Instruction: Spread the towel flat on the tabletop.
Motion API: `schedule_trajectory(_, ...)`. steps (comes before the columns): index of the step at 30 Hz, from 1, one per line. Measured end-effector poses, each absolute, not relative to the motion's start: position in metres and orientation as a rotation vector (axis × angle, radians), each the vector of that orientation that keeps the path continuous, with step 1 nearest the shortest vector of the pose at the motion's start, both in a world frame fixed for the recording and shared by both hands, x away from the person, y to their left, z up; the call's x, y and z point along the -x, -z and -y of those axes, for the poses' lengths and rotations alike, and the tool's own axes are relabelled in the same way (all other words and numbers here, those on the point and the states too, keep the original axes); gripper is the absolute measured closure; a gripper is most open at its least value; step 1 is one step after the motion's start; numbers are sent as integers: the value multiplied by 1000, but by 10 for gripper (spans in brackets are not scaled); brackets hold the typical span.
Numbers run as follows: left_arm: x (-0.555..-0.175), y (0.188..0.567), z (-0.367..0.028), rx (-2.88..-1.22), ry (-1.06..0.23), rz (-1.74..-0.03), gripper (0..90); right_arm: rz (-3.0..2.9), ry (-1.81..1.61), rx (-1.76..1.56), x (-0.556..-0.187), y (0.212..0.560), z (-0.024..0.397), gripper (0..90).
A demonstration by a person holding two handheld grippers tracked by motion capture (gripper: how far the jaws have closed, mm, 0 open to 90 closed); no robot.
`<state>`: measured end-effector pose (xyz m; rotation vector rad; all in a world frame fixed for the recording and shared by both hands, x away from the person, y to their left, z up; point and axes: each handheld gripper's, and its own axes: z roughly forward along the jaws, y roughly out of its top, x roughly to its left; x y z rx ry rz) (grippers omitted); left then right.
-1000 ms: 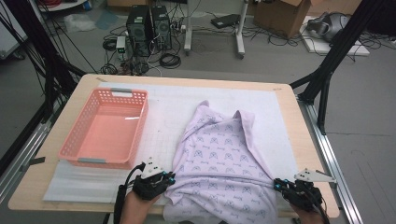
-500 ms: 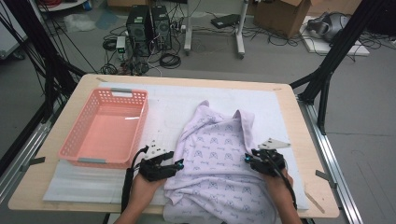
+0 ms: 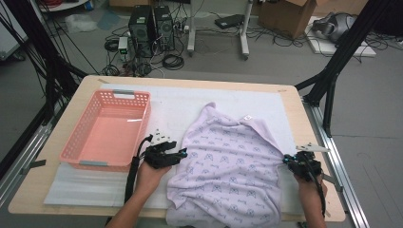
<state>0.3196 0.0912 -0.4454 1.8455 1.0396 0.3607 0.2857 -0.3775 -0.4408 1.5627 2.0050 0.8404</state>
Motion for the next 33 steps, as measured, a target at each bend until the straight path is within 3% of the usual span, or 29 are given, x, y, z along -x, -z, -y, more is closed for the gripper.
schedule_trajectory(2, -323, 449, -89, -1851, -363, -1056, 449, -1978, -841, -1581, -284, 439, 378, 732)
schedule_trajectory(5, -329, 452, -90, -1855, -347, -1113, 437, -1970, -897, -1517, -282, 433, 371, 626)
schedule_trajectory(8, -335, 453, -87, -1886, -315, -1139, 429, -1991, -916, -1452, -287, 428, 357, 547)
schedule_trajectory(11, -336, 451, -77, -1954, -390, -1106, 450, -2029, -869, -1439, -299, 434, 345, 525)
schedule_trajectory(14, -334, 450, -81, -2003, -441, -1065, 667, -2046, -877, -1469, -303, 445, 344, 621)
schedule_trajectory(15, -334, 450, -84, -2007, -394, -1048, 815, -2043, -912, -1486, -301, 446, 347, 690)
schedule_trajectory(16, -332, 449, -84, -2023, -399, -1035, 874, -2056, -935, -1483, -299, 446, 350, 817)
schedule_trajectory(17, -329, 448, -84, -2045, -407, -1019, 878, -2083, -949, -1482, -297, 445, 353, 867)
schedule_trajectory(23, -295, 449, -91, -2034, -362, -974, 883, -2173, -942, -1420, -273, 441, 358, 883)
schedule_trajectory(31, -250, 451, -104, -2020, -290, -895, 879, -2264, -1031, -1412, -228, 440, 368, 880)
schedule_trajectory(33, -253, 448, -102, -1999, -293, -891, 819, -2259, -1040, -1403, -225, 438, 366, 818)
